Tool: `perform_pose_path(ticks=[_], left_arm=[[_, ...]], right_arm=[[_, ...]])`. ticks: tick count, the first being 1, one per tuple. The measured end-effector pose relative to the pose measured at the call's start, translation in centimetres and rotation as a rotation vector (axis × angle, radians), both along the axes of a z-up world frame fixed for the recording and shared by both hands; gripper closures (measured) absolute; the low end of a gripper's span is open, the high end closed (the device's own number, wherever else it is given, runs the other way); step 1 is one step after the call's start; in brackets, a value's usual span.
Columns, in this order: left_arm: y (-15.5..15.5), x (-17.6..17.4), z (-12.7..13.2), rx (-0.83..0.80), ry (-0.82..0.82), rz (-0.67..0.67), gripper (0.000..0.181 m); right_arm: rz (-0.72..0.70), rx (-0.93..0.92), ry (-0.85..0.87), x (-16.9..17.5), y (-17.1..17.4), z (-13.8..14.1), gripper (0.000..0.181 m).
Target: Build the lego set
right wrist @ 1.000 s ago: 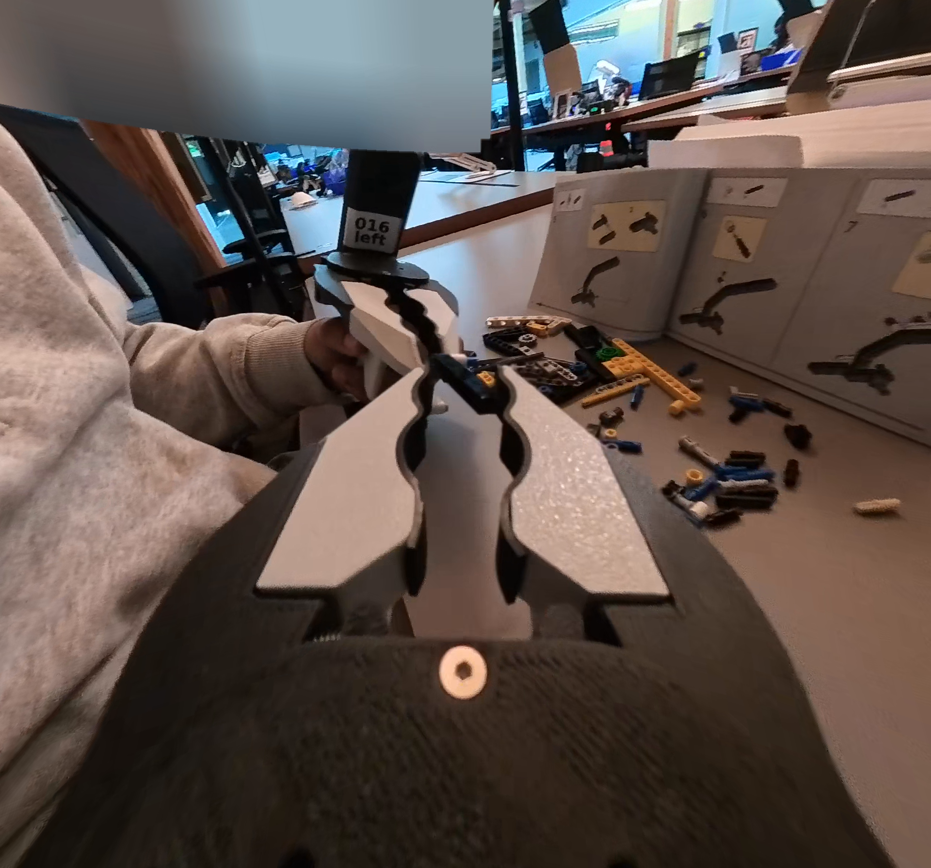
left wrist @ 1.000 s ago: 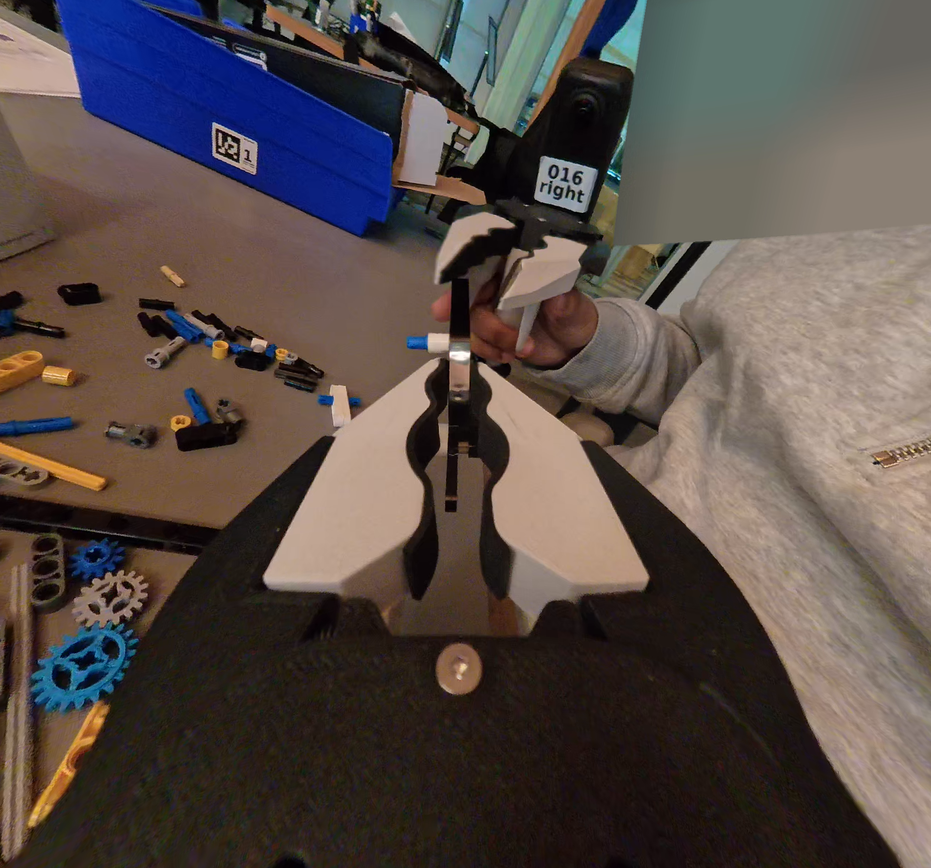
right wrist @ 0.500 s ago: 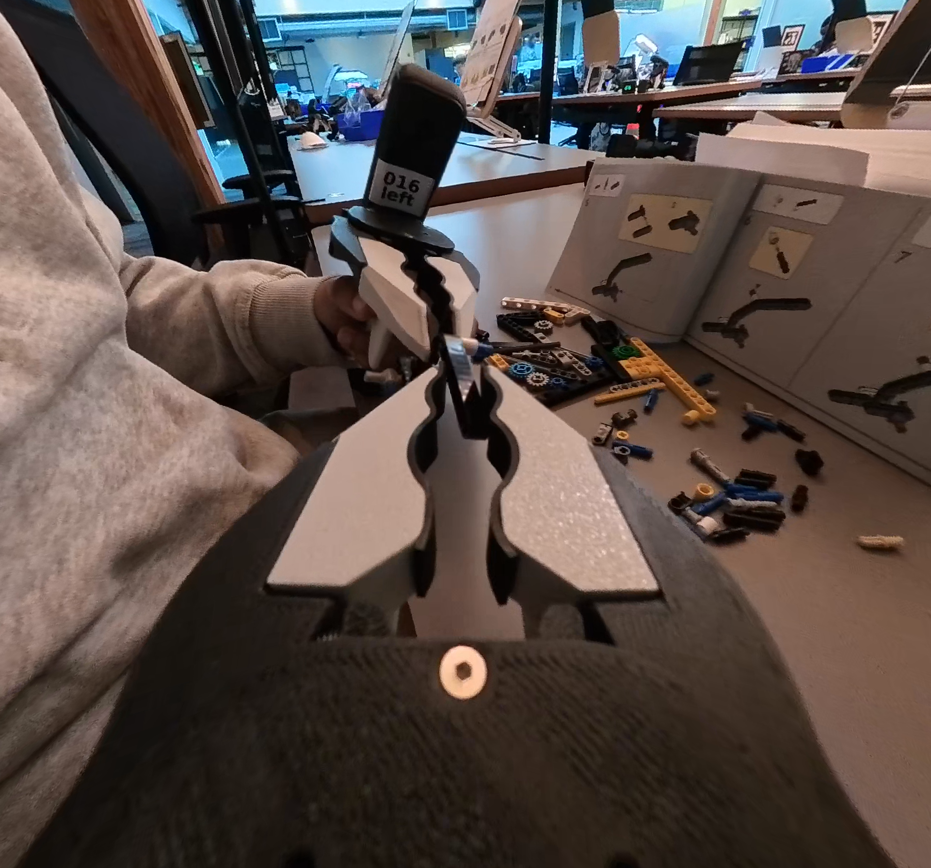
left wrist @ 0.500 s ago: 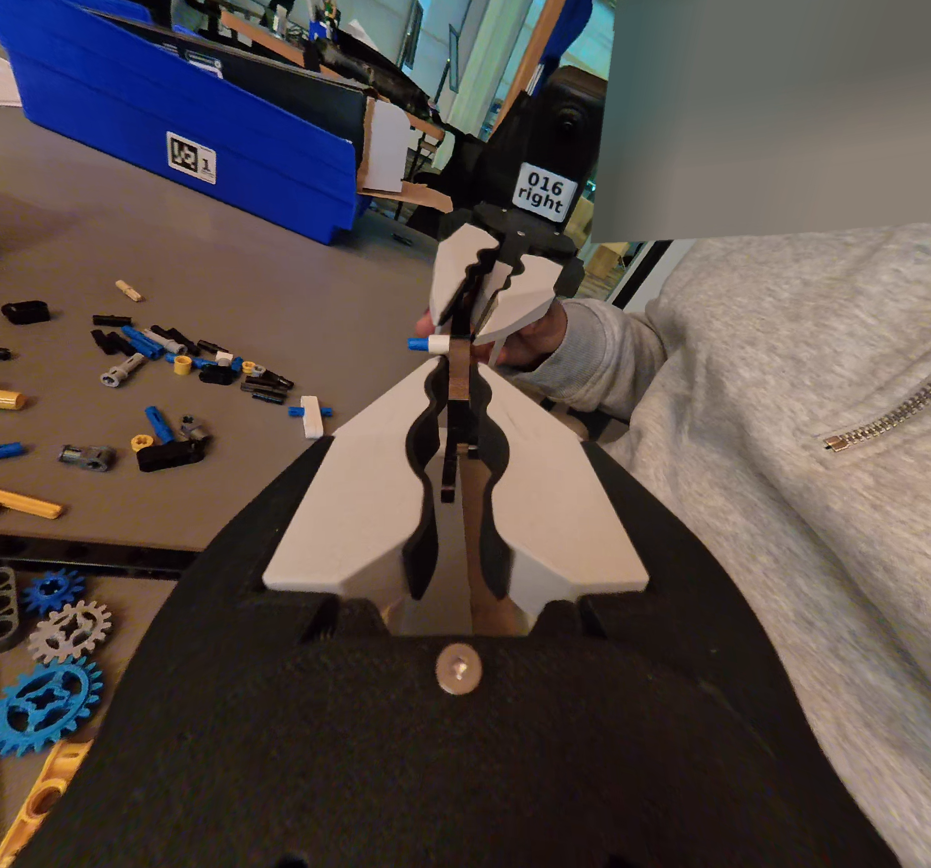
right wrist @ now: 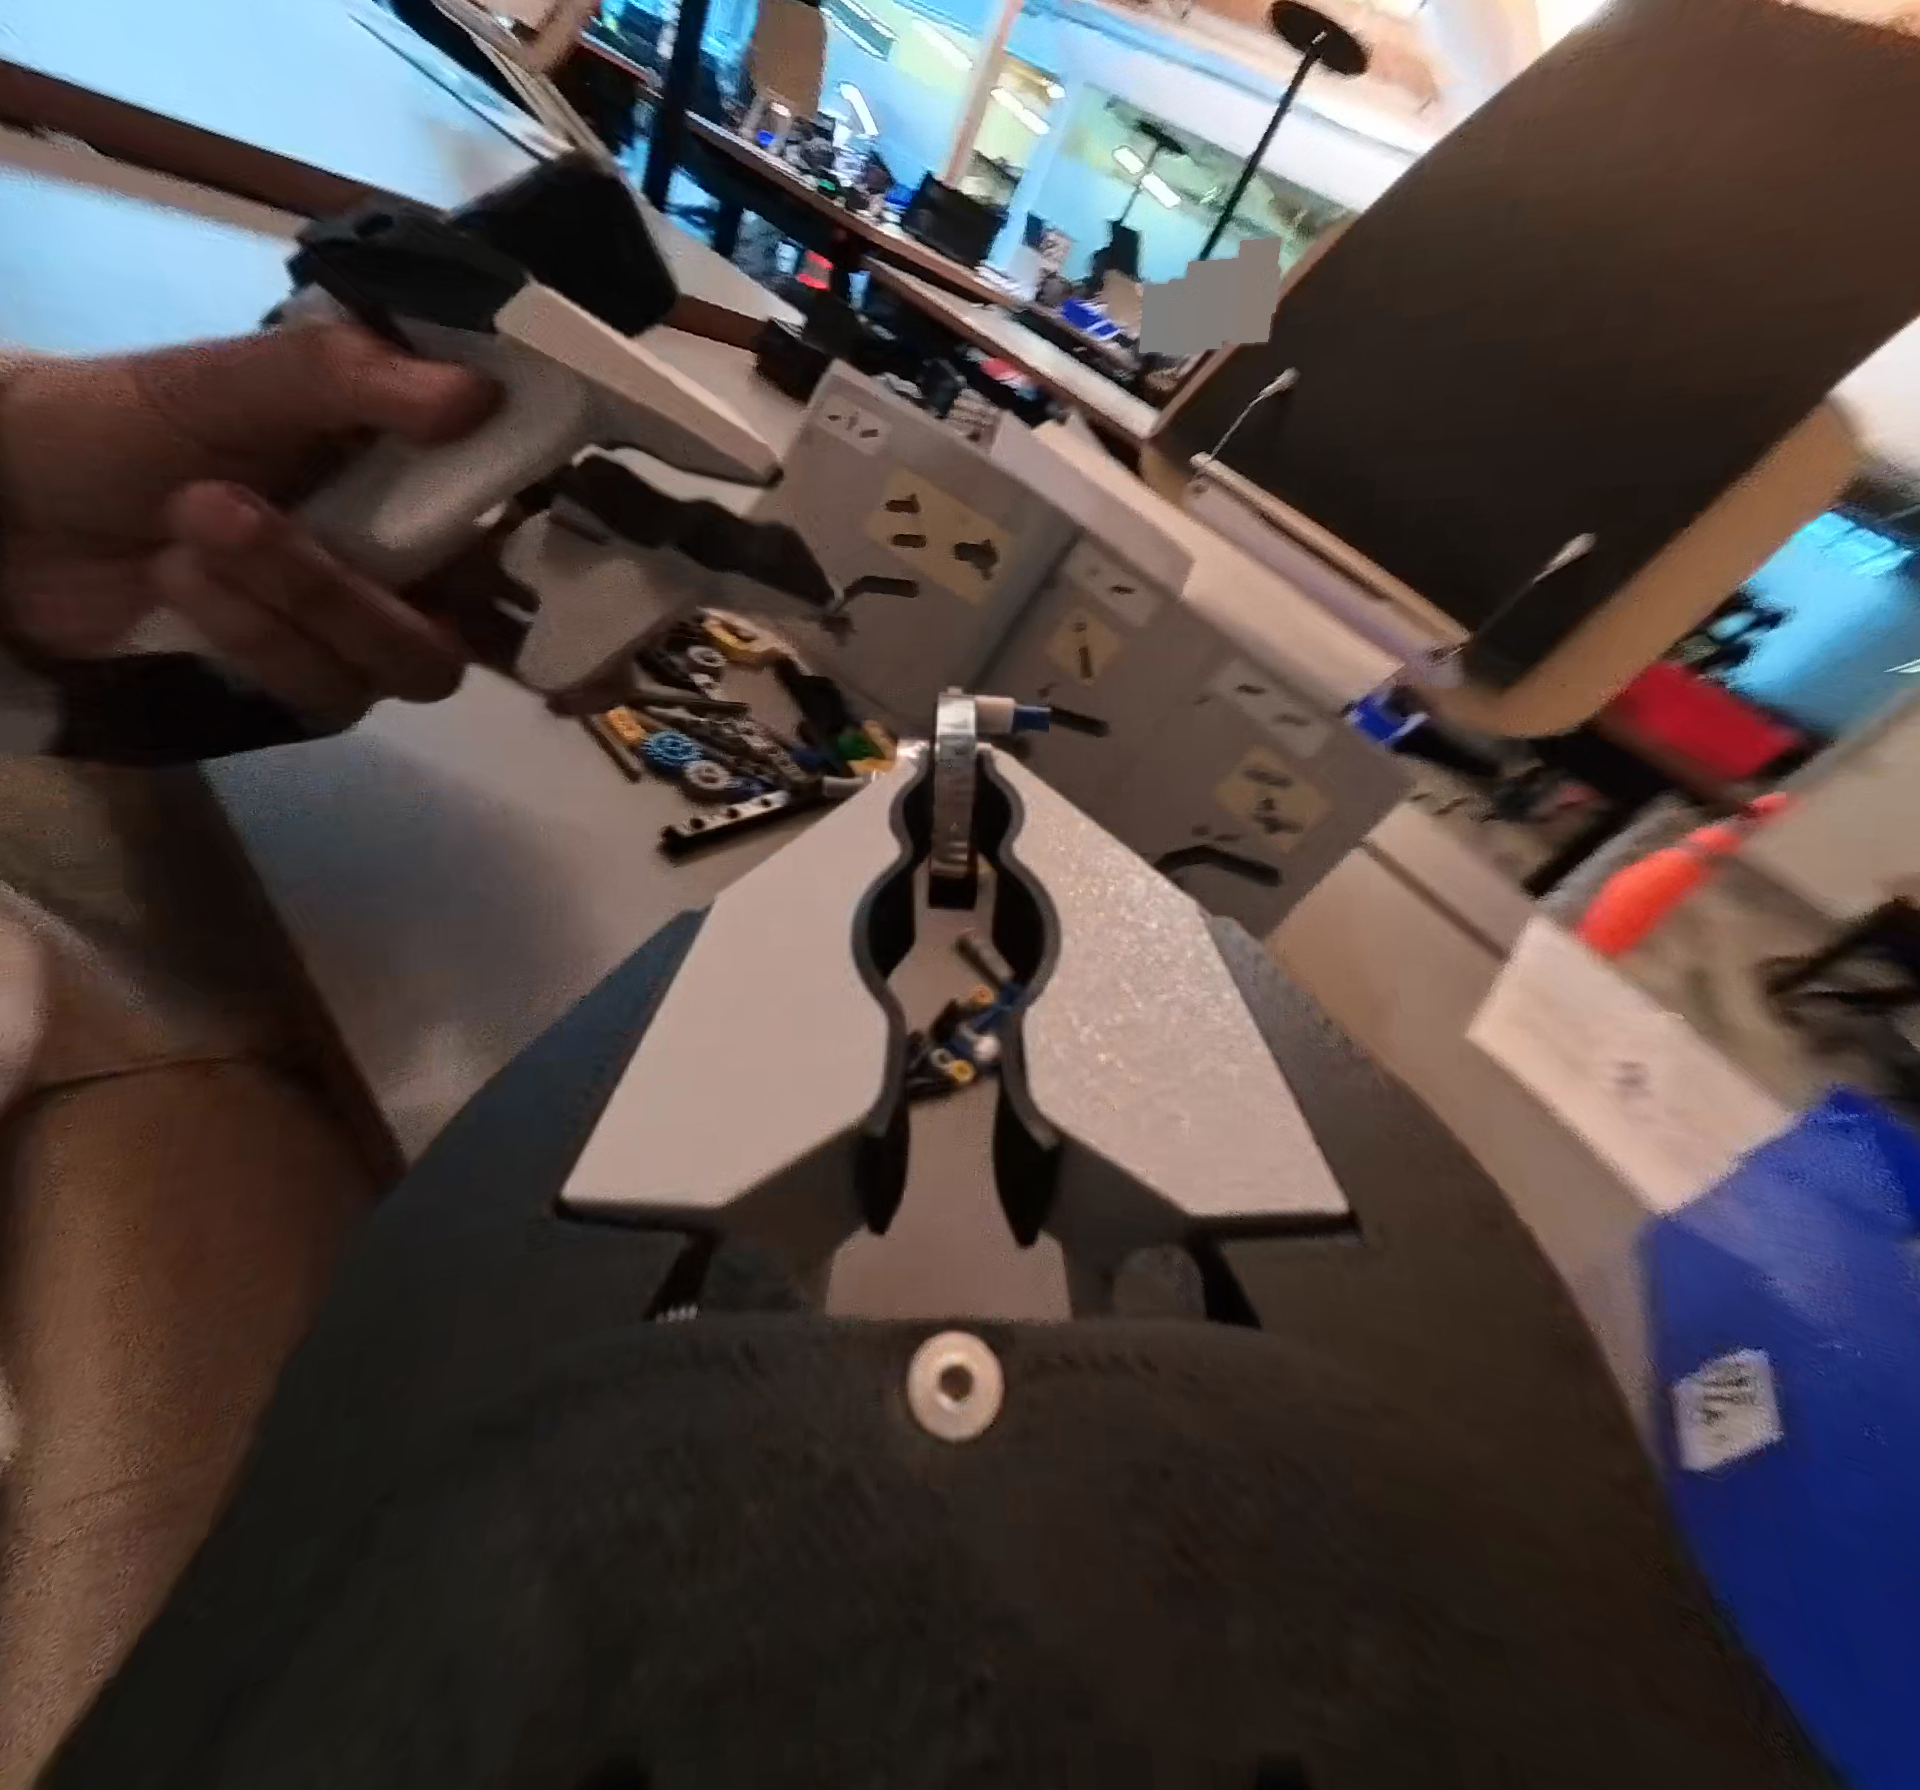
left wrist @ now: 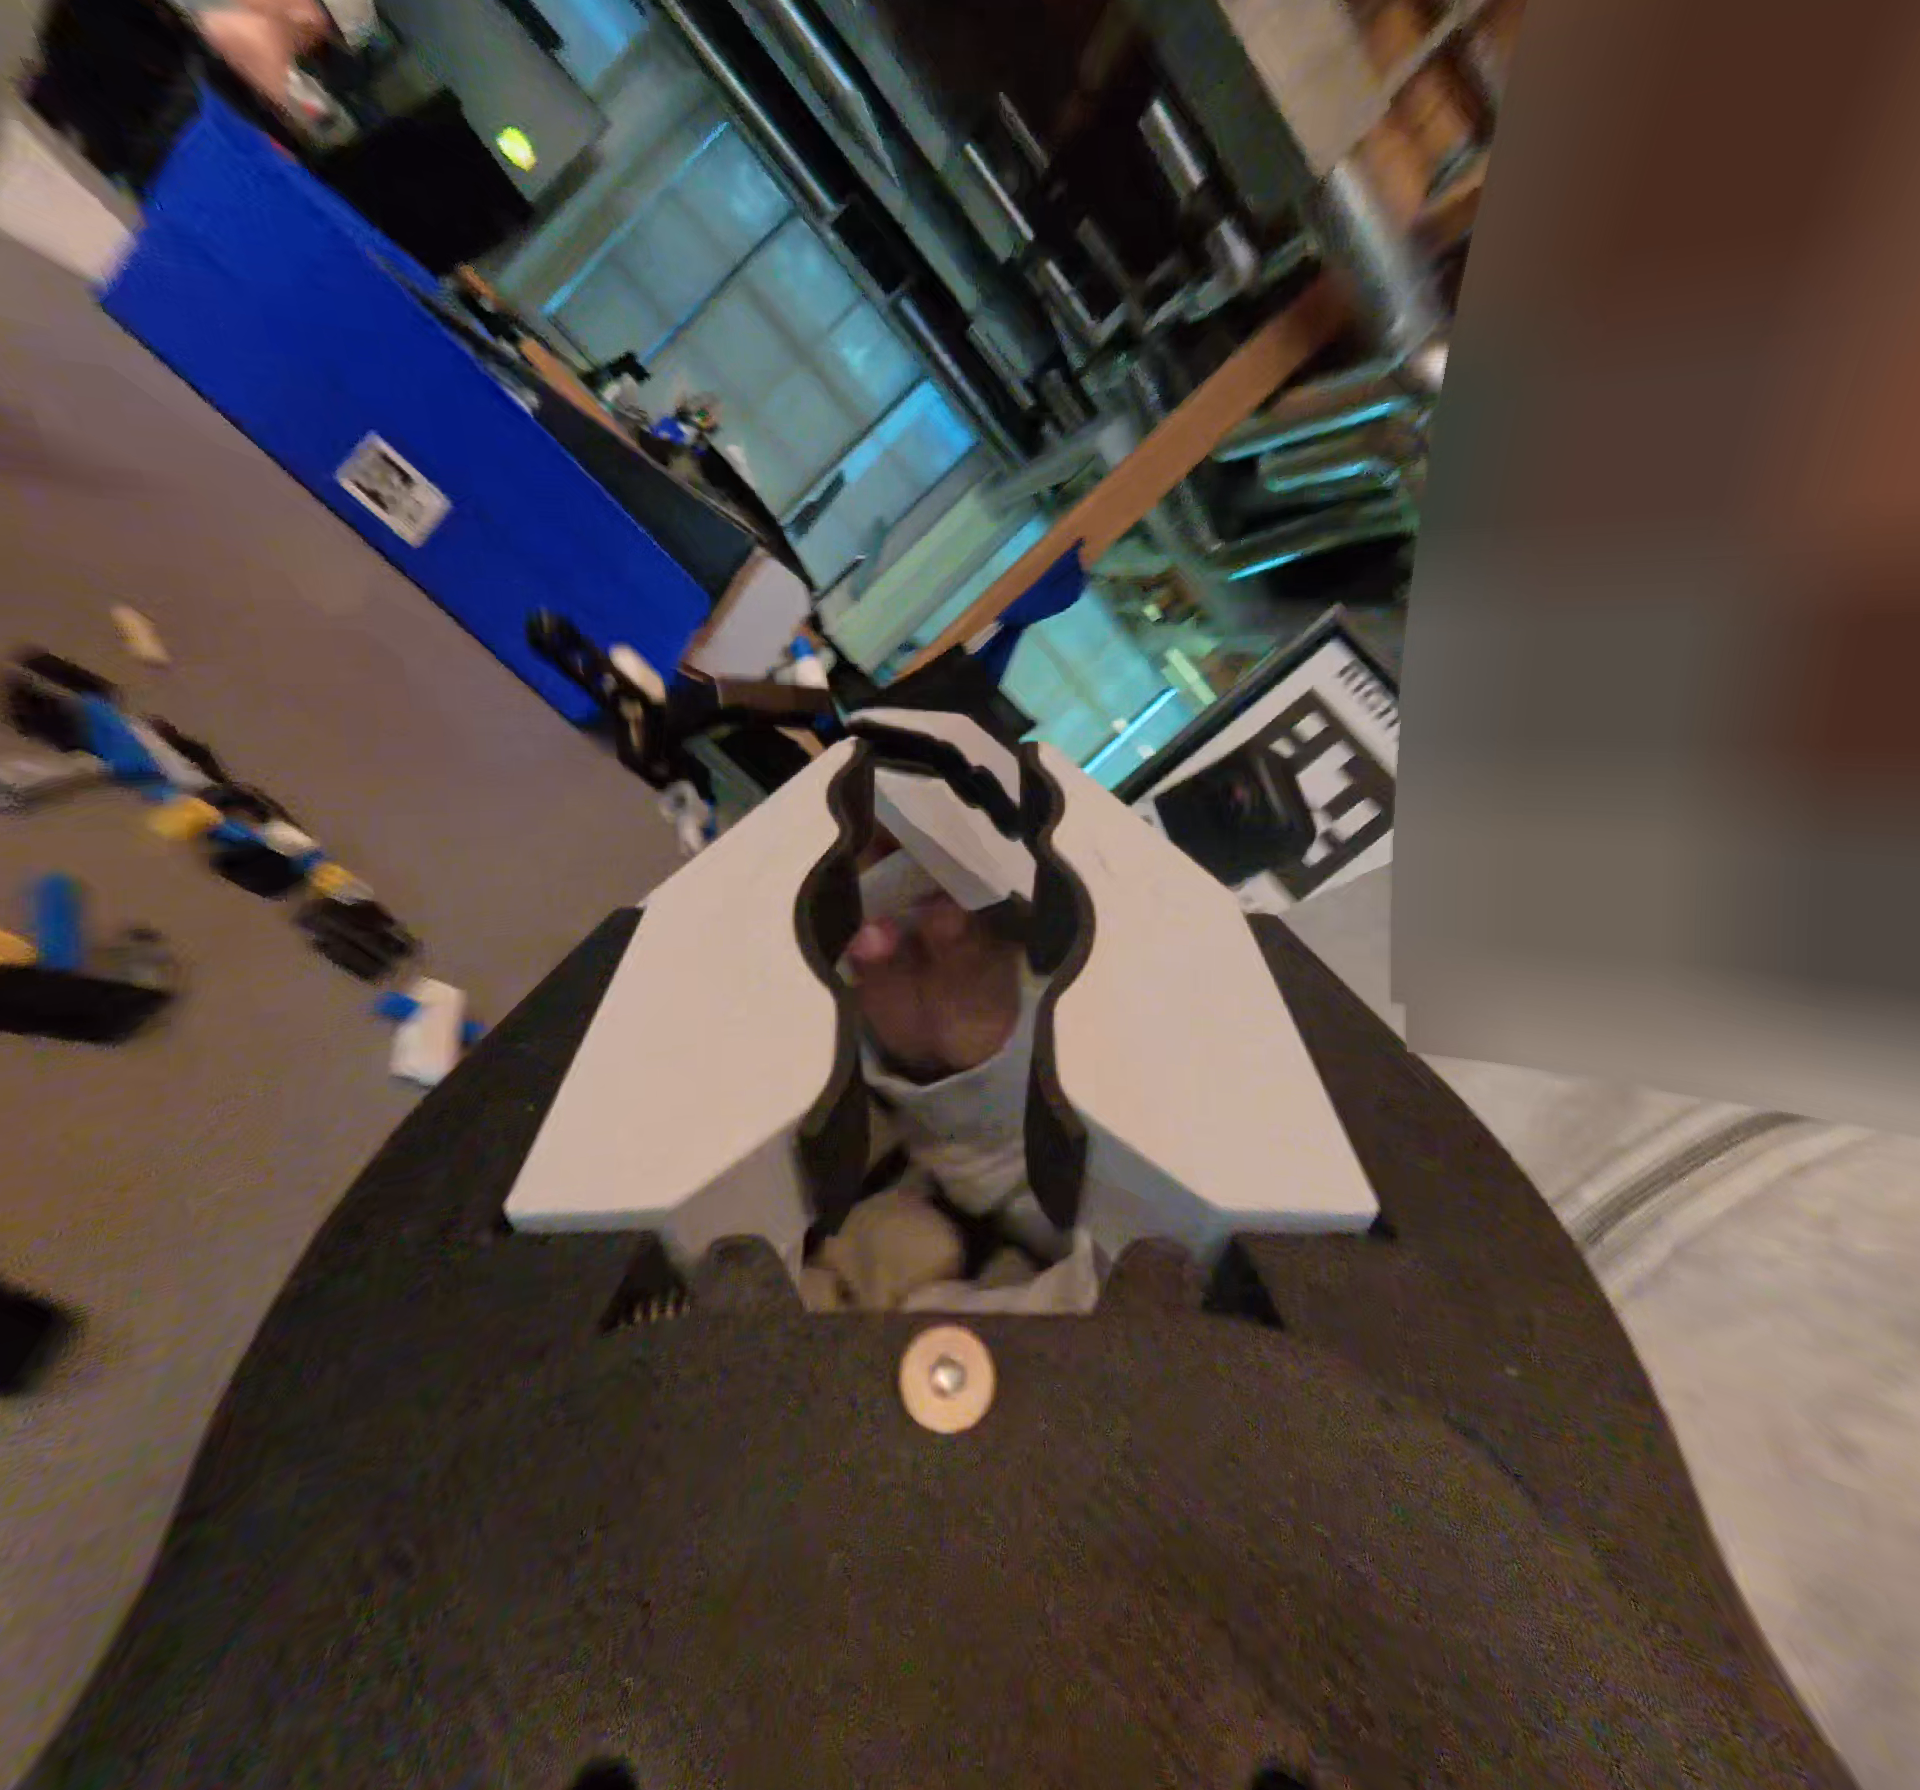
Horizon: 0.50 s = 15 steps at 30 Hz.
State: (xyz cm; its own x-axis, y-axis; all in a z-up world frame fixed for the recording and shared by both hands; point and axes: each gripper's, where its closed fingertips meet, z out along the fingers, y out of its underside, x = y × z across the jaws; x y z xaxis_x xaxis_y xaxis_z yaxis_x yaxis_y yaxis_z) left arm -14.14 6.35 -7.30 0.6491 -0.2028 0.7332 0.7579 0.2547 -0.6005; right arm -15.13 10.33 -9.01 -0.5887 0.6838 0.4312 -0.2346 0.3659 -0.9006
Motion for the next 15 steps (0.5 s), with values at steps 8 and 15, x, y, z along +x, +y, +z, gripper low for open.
perform_pose_path(ticks=[8,15], left_arm=[[2.4,0.5,-1.7,0.146,-0.380,-0.038,0.158],[2.3,0.3,-1.4,0.160,-0.355,-0.024,0.173]], right_arm=[[-0.051,0.121,0.158,0.8,-1.6,0.6,0.176],[-0.048,0.150,0.188,1.2,-2.4,0.3,0.176]])
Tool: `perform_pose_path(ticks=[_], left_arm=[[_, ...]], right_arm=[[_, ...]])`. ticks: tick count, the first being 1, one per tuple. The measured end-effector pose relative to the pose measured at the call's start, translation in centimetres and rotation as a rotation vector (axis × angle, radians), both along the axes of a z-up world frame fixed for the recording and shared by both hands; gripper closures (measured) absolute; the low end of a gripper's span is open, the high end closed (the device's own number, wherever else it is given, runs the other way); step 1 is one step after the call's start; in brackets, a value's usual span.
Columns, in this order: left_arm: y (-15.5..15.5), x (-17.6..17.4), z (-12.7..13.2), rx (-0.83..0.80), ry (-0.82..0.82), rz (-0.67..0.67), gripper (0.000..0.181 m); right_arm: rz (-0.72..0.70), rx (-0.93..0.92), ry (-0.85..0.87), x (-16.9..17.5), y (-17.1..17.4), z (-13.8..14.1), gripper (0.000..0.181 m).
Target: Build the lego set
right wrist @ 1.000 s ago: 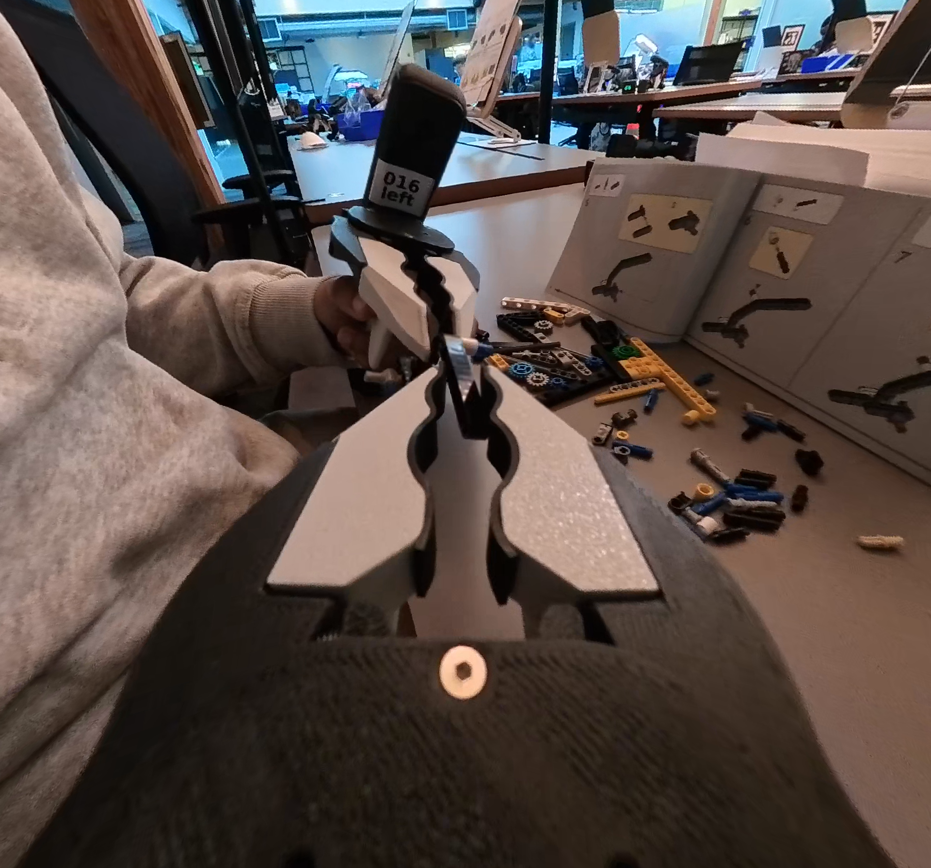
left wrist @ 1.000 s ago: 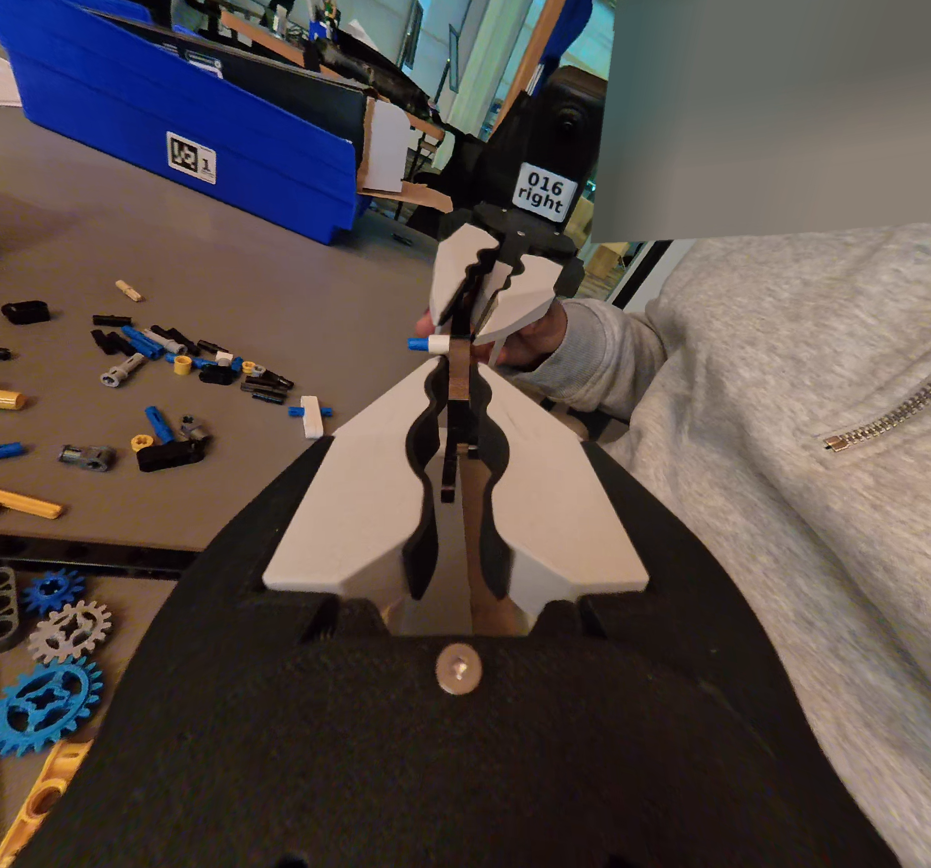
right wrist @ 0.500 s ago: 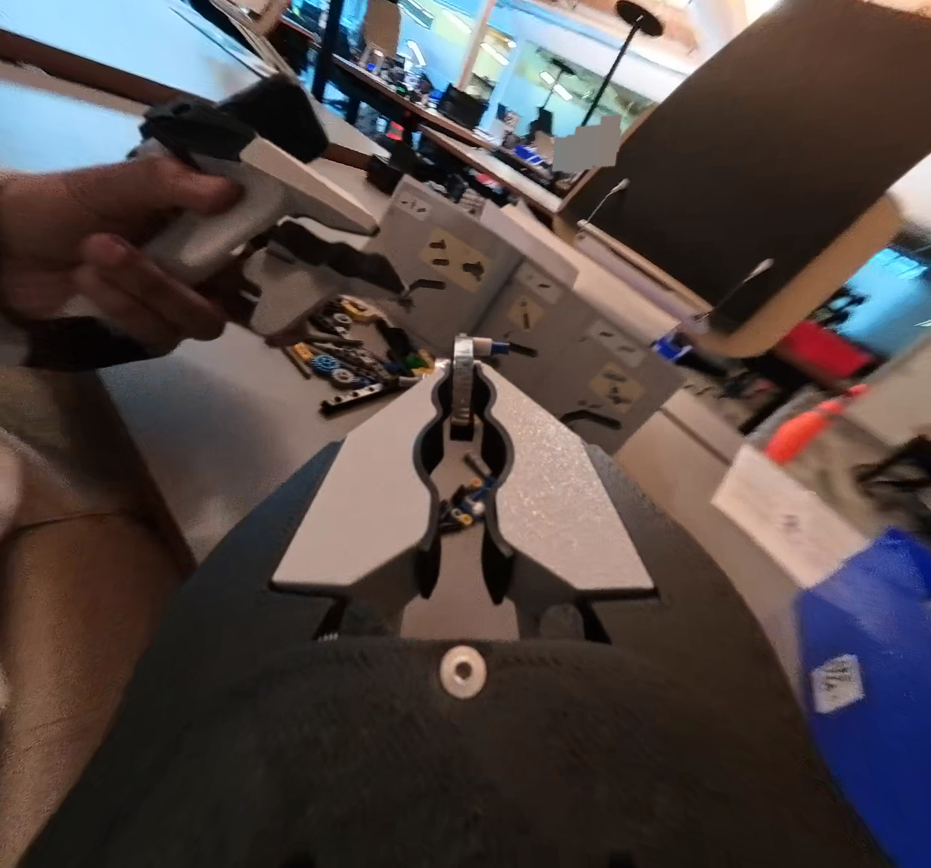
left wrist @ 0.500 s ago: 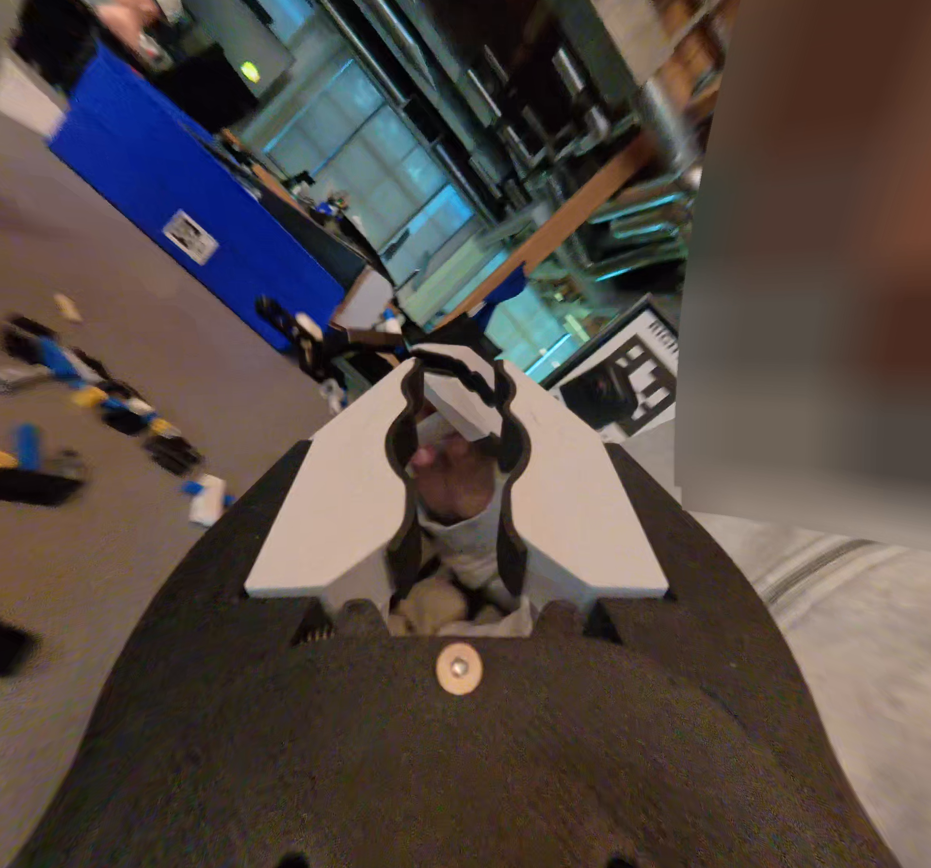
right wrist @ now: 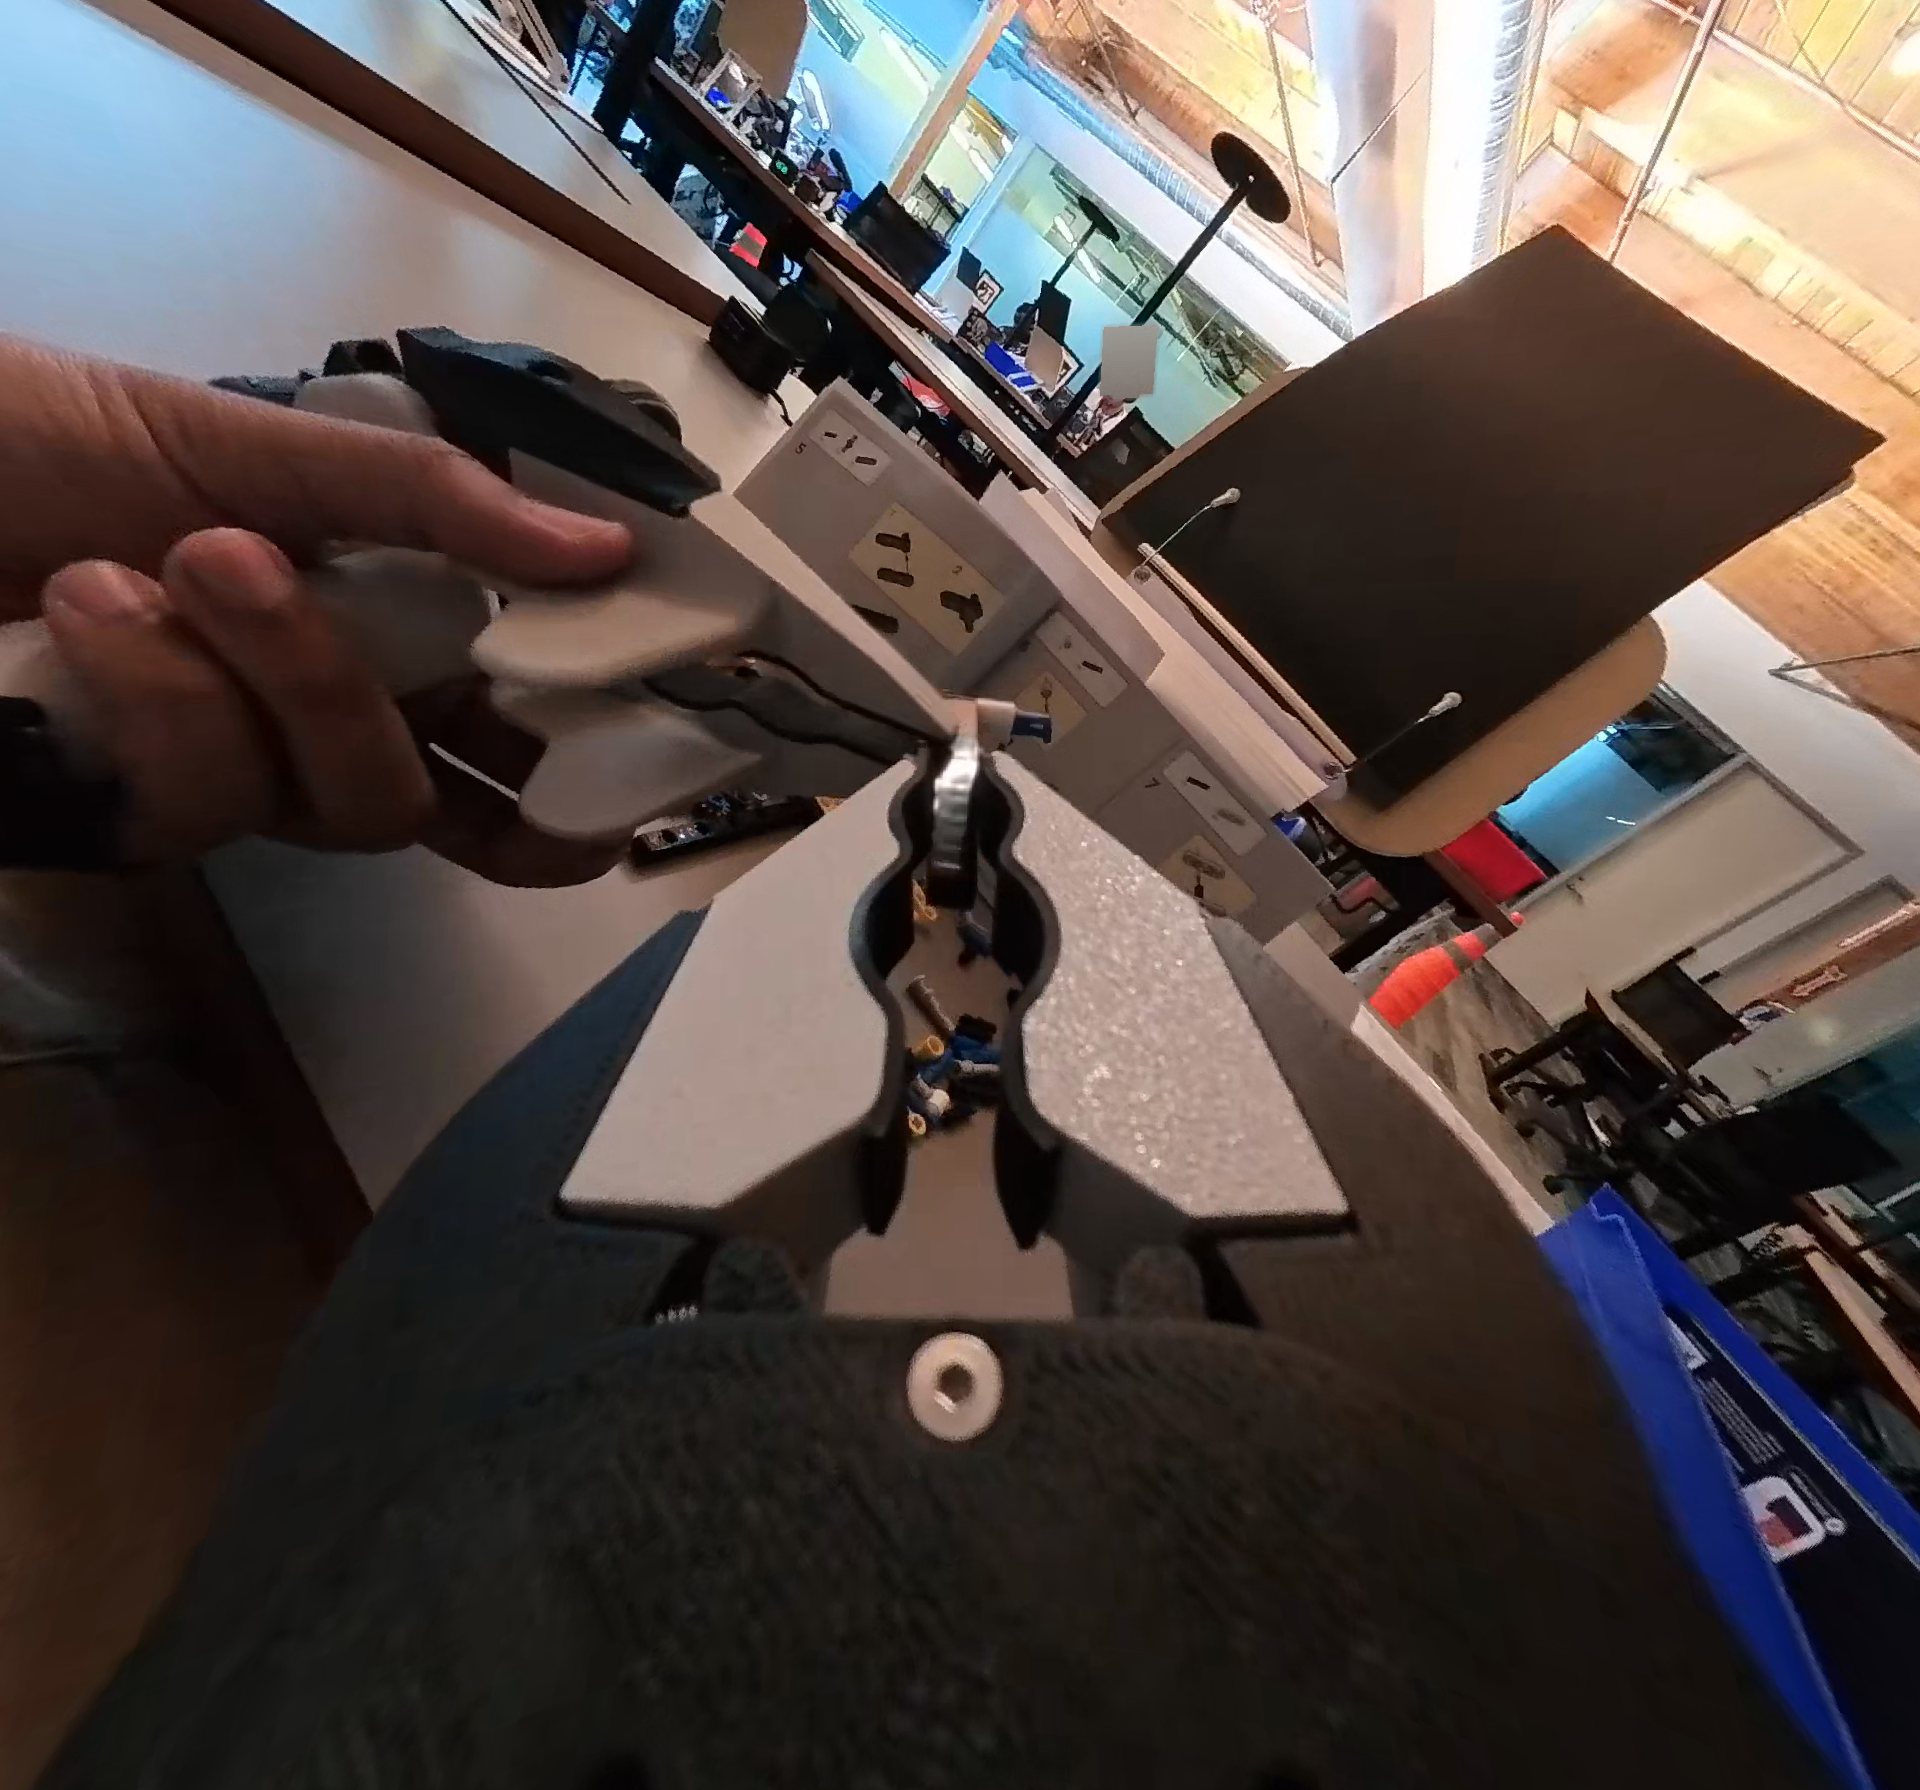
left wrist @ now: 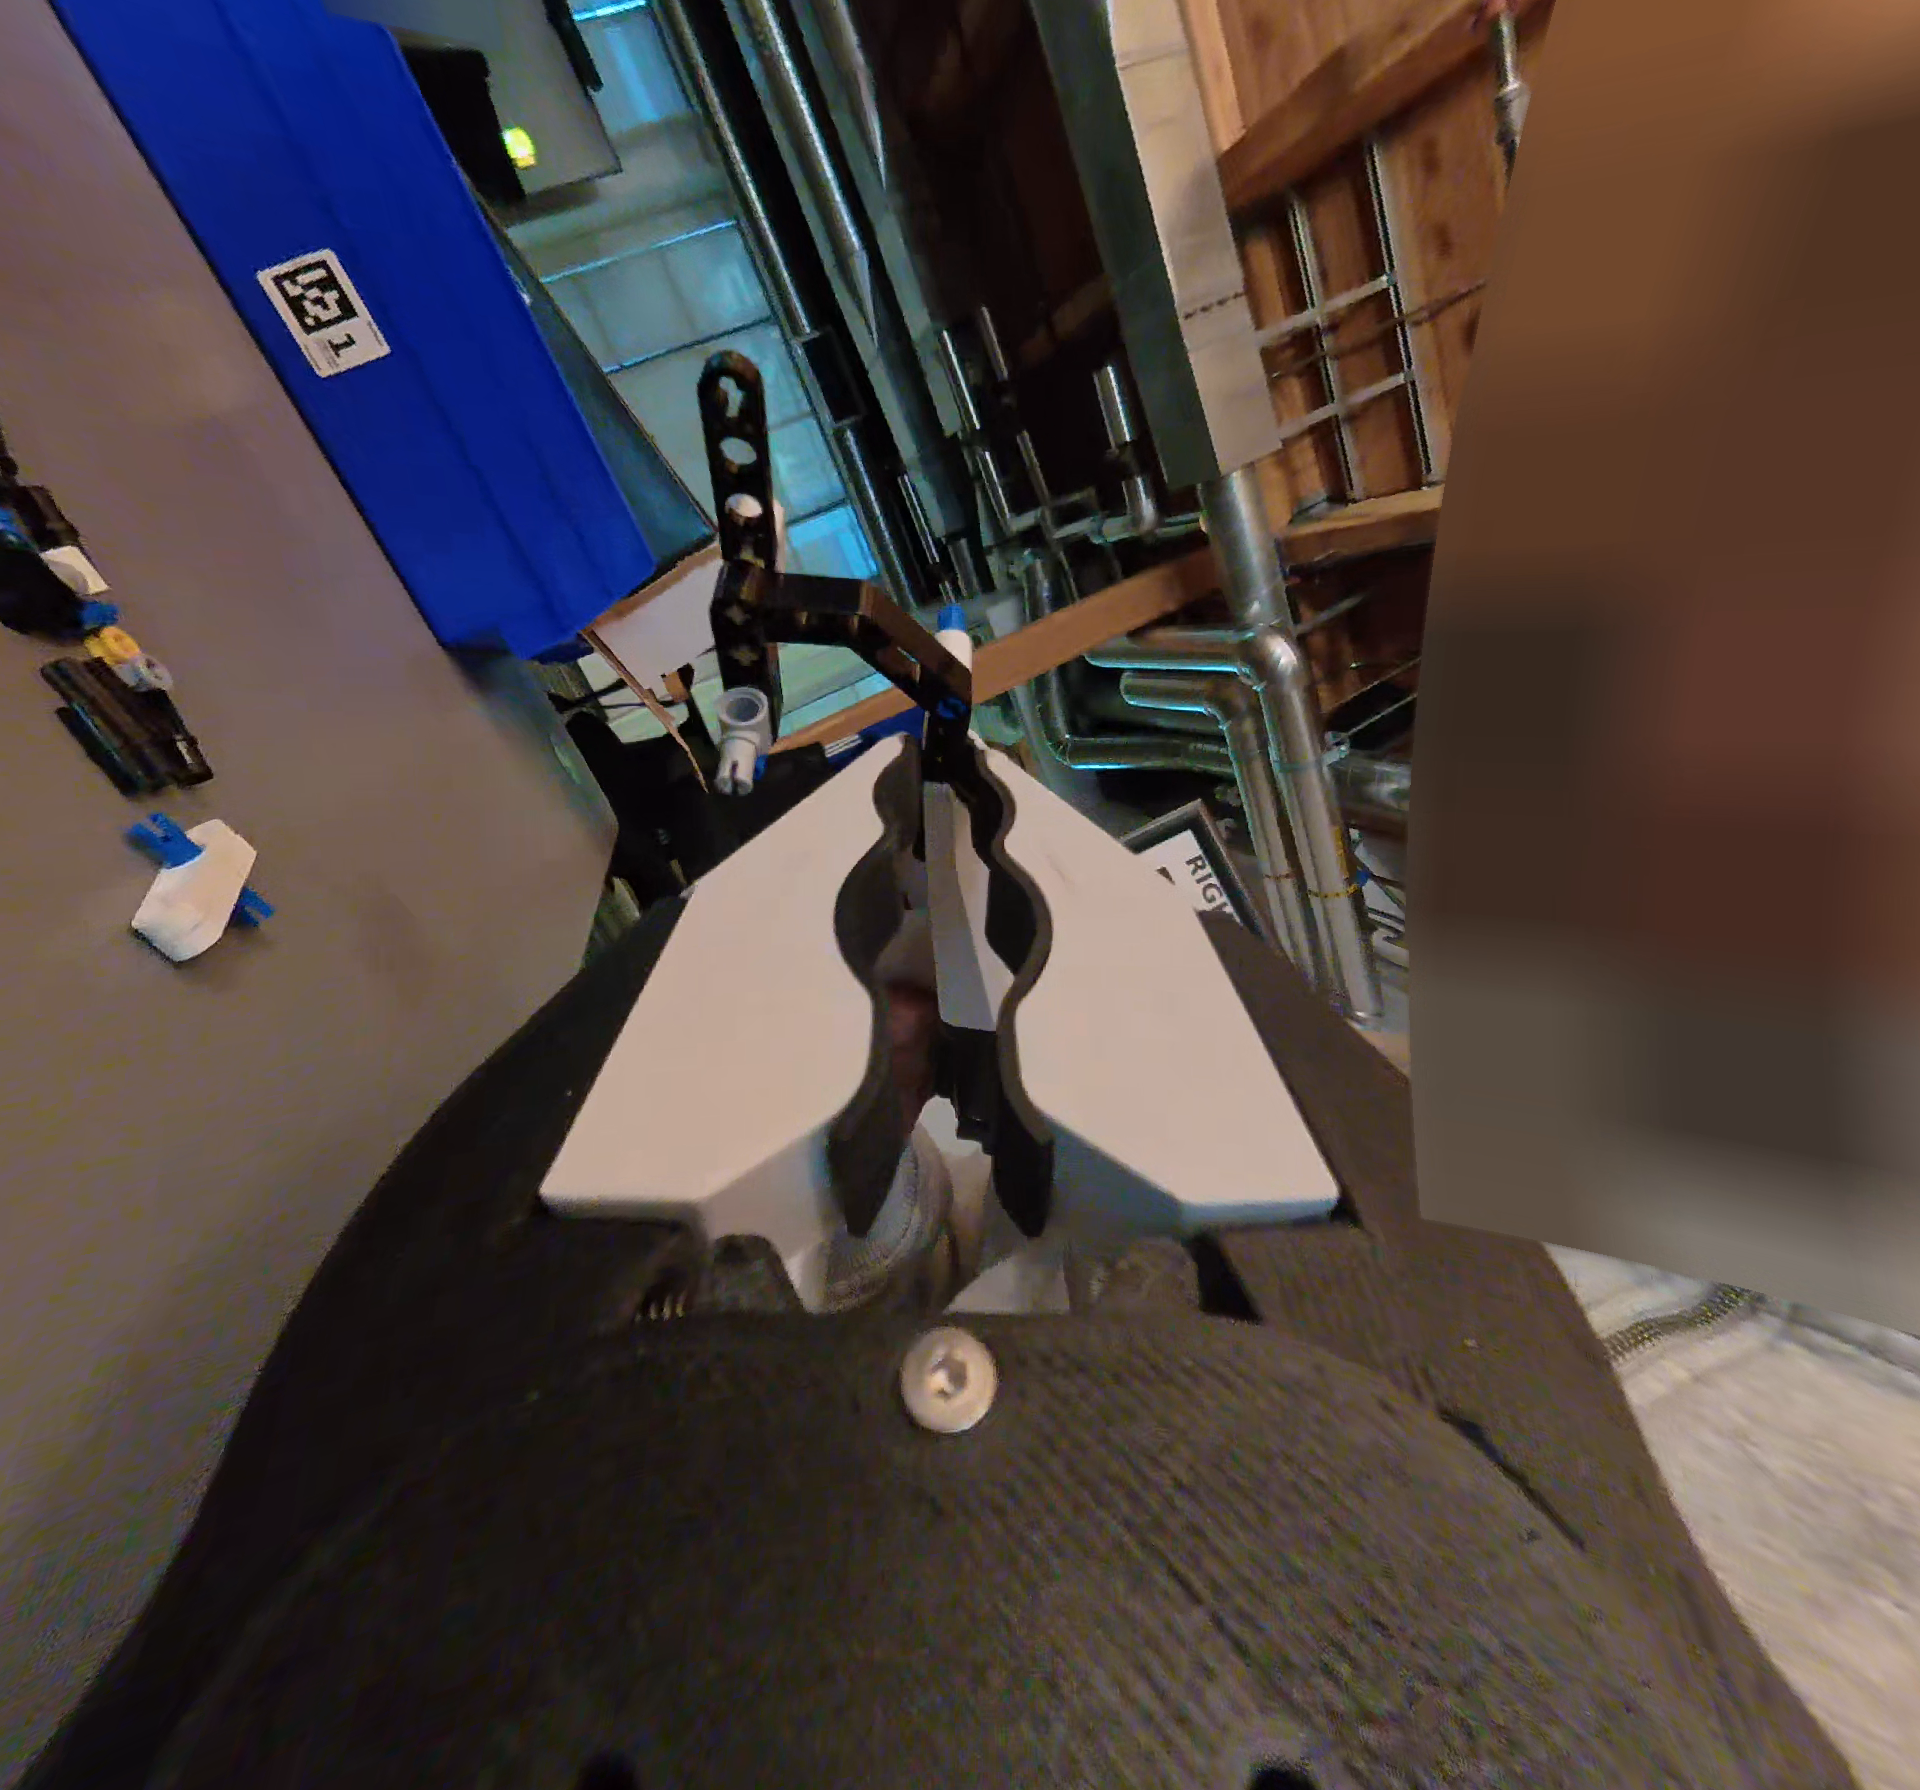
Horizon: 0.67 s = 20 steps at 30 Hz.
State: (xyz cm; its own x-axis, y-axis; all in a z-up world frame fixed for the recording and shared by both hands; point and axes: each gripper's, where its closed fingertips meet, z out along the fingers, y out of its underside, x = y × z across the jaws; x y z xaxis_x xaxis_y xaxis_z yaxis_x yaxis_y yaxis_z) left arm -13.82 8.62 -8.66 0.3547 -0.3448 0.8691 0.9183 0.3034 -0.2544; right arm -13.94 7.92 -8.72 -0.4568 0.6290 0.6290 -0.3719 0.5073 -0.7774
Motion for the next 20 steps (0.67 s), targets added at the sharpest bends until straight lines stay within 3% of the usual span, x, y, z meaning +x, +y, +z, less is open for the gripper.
perform_pose_path(ticks=[12,20], left_arm=[[-0.5,-0.3,0.3,0.060,-0.034,0.000,0.174],[-1.3,-1.1,0.4,0.022,0.025,0.055,0.175]], right_arm=[[0.030,-0.024,0.025,0.5,-0.6,0.1,0.176],[0.085,-0.142,-0.069,0.3,-0.3,0.0,0.173]])
